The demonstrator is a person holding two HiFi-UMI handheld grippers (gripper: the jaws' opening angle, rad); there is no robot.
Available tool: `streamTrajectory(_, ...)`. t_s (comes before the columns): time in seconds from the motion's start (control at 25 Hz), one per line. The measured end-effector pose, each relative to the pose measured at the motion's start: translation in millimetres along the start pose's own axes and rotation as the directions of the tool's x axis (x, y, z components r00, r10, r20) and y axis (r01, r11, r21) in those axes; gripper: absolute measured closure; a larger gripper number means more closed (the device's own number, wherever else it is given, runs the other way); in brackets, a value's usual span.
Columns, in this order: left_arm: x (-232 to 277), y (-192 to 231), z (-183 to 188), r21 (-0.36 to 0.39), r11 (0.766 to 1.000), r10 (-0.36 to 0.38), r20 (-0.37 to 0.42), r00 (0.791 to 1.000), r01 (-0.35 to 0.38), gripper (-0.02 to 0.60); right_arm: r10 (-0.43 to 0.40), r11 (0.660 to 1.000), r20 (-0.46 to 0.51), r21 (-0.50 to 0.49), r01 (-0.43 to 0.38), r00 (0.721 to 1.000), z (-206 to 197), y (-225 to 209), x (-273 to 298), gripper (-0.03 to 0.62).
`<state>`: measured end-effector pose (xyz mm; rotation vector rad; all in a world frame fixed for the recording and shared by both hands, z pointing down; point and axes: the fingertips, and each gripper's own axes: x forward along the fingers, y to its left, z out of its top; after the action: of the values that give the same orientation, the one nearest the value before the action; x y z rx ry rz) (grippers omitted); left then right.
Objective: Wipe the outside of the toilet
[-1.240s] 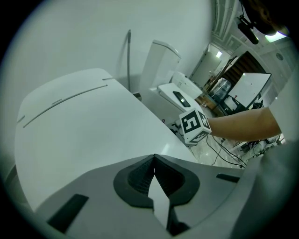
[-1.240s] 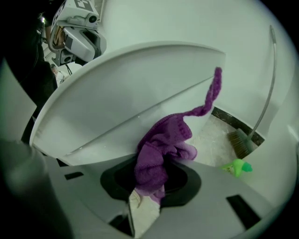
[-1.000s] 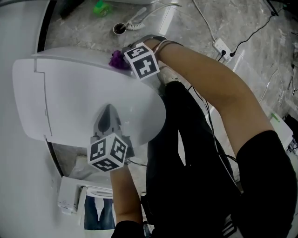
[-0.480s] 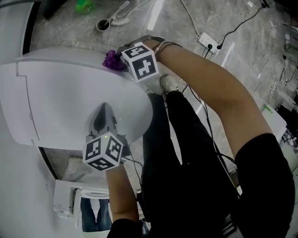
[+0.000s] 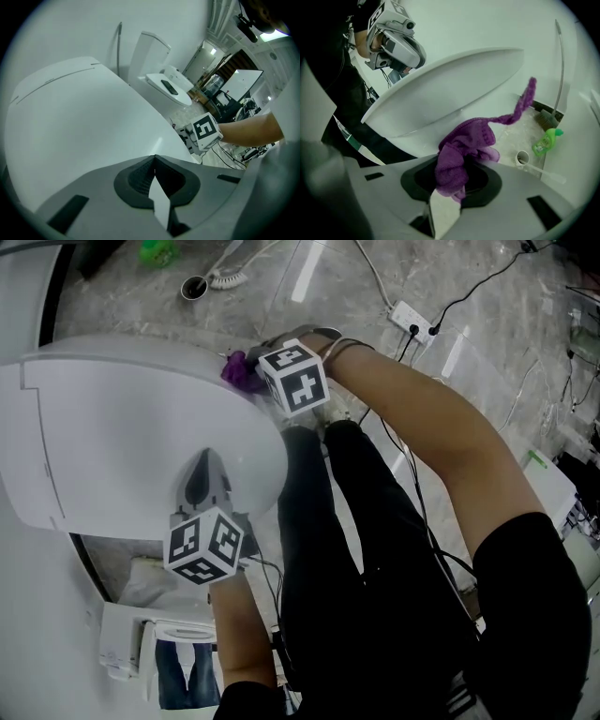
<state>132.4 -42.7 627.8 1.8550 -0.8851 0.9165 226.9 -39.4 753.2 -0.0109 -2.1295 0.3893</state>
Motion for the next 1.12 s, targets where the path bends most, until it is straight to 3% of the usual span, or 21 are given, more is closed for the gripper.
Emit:
streamTrajectory(0.4, -3, -28, -45, -0.013, 0.999, 0.031, -0.007, 1.0, -0.031, 0.574, -0.006, 1.0, 0.048, -0.005, 0.006, 0.999, -14, 33, 0, 0.48)
streamTrajectory(0.76, -17, -54, -69, -0.054, 0.995, 0.085, 0.028, 0.996, -0.083, 0.574, 0.052, 0.997, 0.044, -0.065, -0.05, 0.998, -25, 85, 4, 0.48)
streamTrajectory(0.96, -20, -66, -94, -0.126, 0.983, 0.137, 0.042, 0.99, -0.131, 0.574, 0.047, 0.994, 0.049, -0.106, -0.041, 0.998, -25, 102, 8, 0.48)
streamTrajectory(1.12, -23, -79, -115, -0.194, 0.969, 0.165, 0.045, 0.985, -0.154, 0.574, 0.086, 0.989, 0.048, -0.126, -0.08, 0.995, -24, 121, 6, 0.48)
